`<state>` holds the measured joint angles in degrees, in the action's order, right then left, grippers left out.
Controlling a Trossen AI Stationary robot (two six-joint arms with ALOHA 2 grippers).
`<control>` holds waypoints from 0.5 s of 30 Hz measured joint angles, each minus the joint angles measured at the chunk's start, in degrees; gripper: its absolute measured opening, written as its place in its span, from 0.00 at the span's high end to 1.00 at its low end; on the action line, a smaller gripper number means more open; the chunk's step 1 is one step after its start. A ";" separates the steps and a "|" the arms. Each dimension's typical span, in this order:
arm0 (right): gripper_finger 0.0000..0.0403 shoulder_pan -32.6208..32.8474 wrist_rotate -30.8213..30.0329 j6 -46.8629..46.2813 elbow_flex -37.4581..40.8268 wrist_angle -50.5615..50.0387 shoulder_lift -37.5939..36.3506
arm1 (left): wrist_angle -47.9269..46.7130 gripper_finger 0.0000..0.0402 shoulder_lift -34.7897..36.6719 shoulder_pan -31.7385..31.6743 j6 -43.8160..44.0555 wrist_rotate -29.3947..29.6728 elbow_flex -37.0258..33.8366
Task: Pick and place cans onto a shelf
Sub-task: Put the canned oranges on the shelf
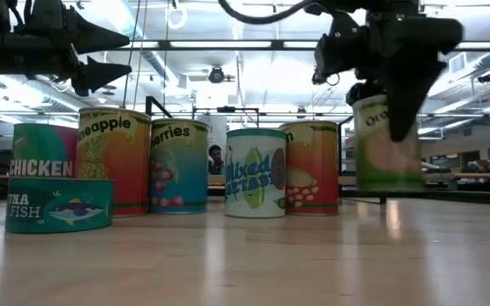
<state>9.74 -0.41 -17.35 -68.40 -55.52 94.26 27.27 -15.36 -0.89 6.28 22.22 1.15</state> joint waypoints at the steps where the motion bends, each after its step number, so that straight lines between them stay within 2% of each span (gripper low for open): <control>1: 0.20 -0.83 -0.02 0.62 0.00 -0.18 -0.72 | 0.18 0.02 0.00 -0.02 0.00 0.00 0.00; 6: 0.20 -5.61 -0.05 2.54 -1.01 -3.17 -1.80 | 0.66 0.02 -0.02 -0.01 -0.01 0.02 0.00; 15: 0.20 -12.55 -4.56 13.94 -8.25 -7.94 -1.53 | 0.59 0.02 -0.01 0.00 0.02 0.01 0.00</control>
<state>-2.81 -4.97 -3.41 -76.65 -63.46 92.73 27.86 -15.37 -0.89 6.30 22.23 1.15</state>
